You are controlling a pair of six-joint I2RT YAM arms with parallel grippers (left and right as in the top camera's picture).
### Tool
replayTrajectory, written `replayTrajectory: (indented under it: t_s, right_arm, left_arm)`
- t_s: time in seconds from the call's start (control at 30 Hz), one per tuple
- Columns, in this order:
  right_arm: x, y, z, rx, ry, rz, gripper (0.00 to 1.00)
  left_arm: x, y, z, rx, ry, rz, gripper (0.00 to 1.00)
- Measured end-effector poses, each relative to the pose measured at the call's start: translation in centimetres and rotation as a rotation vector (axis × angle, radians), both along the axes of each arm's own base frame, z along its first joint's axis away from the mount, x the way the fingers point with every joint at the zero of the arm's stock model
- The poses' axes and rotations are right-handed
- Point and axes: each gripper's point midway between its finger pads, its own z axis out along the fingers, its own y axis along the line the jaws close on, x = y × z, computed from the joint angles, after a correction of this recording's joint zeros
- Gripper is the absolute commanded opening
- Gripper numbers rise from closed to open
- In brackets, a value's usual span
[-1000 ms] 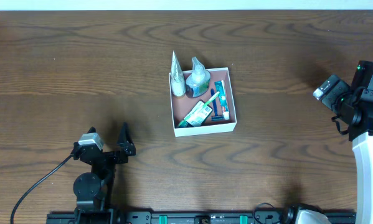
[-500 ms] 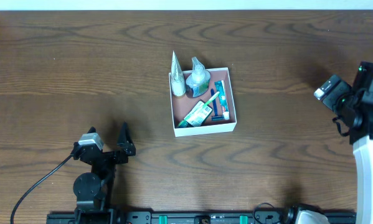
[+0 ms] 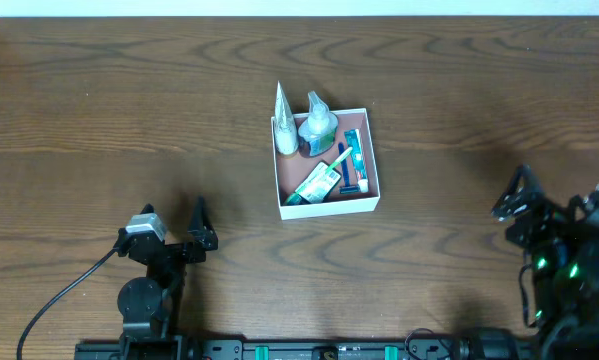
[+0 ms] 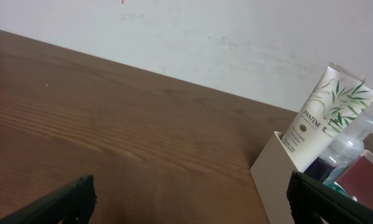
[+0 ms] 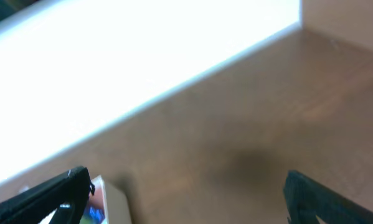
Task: Pack container
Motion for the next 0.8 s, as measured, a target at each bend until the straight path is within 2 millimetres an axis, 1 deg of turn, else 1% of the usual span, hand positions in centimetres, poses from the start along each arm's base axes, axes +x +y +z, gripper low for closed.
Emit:
replayTrajectory:
  t_s: [0.13, 0.27, 0.37, 0.5, 0.67, 0.8]
  right_arm:
    - [1.4, 1.3, -0.3, -0.048, -0.205, 0.066, 0.99]
    - [2.6, 3.4, -2.4, -0.155, -0.325, 0.17, 0.99]
    - [2.9, 4.4, -4.8, -0.213, -0.346, 0.217, 0.99]
    - [2.6, 4.7, -7.3, -0.266, -0.363, 0.236, 0.99]
    - [2.2, 4.6, -9.6, -0.297, -0.335, 0.241, 0.99]
    - [1.8, 4.6, -10.1, -0.331, -0.315, 0.245, 0.99]
  left_arm:
    - [0.0, 0.0, 0.0, 0.0, 0.0, 0.0, 0.98]
    - [0.0, 0.0, 0.0, 0.0, 0.0, 0.0, 0.98]
    - [0.0, 0.0, 0.0, 0.0, 0.0, 0.0, 0.98]
    - [0.0, 0.0, 0.0, 0.0, 0.0, 0.0, 0.98]
    - [0.0, 0.0, 0.0, 0.001, 0.0, 0.0, 0.98]
    - [0.0, 0.0, 0.0, 0.0, 0.0, 0.0, 0.98]
